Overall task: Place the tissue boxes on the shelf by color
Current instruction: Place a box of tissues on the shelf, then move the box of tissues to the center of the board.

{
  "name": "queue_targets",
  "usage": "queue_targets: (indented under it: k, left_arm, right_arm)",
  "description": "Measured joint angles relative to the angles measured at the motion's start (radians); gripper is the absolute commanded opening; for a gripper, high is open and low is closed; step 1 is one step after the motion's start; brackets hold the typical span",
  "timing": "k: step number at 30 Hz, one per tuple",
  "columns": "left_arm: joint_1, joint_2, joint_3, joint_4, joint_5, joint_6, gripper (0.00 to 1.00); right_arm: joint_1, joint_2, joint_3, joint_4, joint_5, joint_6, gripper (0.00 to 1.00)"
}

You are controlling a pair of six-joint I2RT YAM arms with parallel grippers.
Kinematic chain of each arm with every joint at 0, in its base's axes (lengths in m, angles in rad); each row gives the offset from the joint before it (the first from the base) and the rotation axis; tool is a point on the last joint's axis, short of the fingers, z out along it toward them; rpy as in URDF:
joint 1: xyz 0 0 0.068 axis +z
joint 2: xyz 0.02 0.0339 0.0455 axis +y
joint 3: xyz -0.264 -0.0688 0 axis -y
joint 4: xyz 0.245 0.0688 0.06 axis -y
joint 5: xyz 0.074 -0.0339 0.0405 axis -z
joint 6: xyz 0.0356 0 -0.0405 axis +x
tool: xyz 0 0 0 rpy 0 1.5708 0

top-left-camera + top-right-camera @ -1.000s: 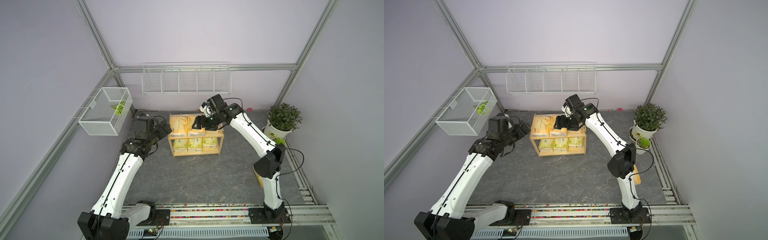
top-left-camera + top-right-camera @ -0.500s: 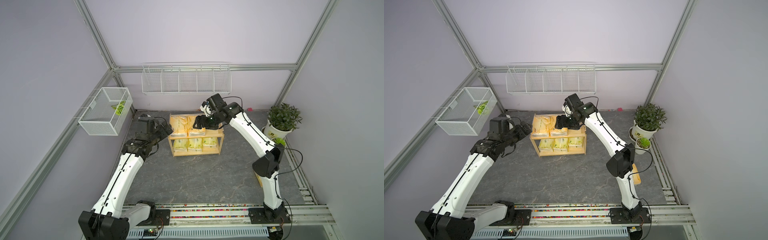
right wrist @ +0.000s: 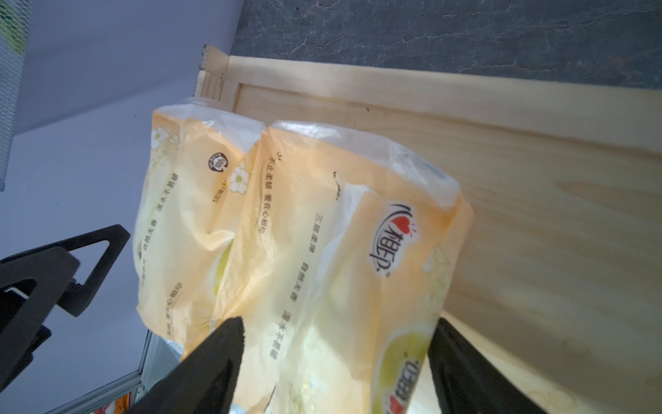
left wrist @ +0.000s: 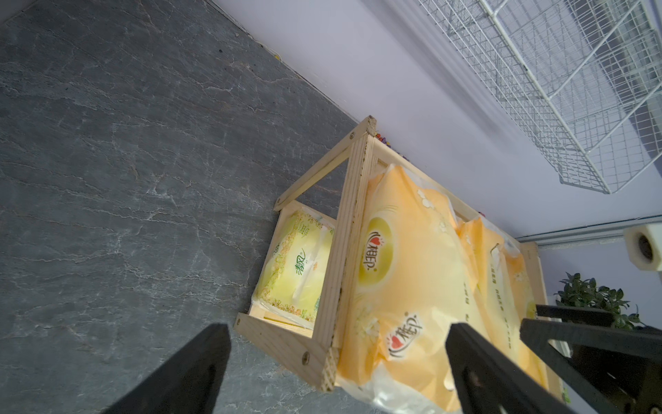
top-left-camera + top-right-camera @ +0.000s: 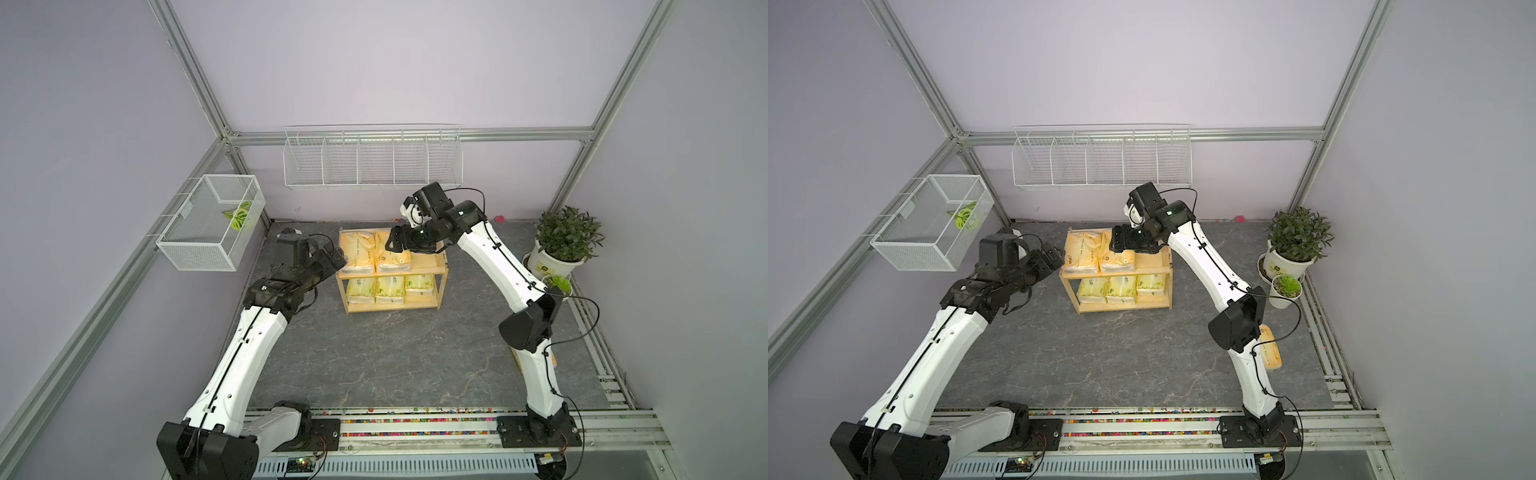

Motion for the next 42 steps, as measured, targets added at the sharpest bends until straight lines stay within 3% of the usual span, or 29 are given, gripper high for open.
queue_targets:
  k: [12, 19, 27, 30, 35, 42]
  left_arm:
    - [0.0, 0.0, 0.0, 0.003, 0.011, 0.0, 1.0]
    - [0.0, 0.0, 0.0, 0.006, 0.01, 0.002, 1.0]
    - [-0.002, 0.0, 0.026, -0.001, 0.014, 0.031, 1.0]
    - [-0.039, 0.0, 0.047, -0.006, 0.003, 0.046, 1.0]
    - [-0.184, -0.001, 0.072, -0.011, -0.034, 0.054, 1.0]
    - [-0.386, -0.019, 0.043, -0.011, -0.137, 0.033, 1.0]
  right_arm:
    - [0.005, 0.011, 0.003, 0.0, 0.008, 0.003, 0.86]
    - [-0.01, 0.0, 0.003, -0.001, 0.031, -0.002, 0.93]
    - [-0.089, -0.133, -0.024, -0.023, 0.038, -0.01, 0.95]
    - [-0.13, -0.283, -0.158, 0.004, 0.032, -0.009, 0.95]
    - [-0.257, -0.596, -0.501, 0.077, 0.006, 0.003, 0.96]
    - [-0.562, -0.956, -1.04, 0.151, -0.042, 0.025, 0.98]
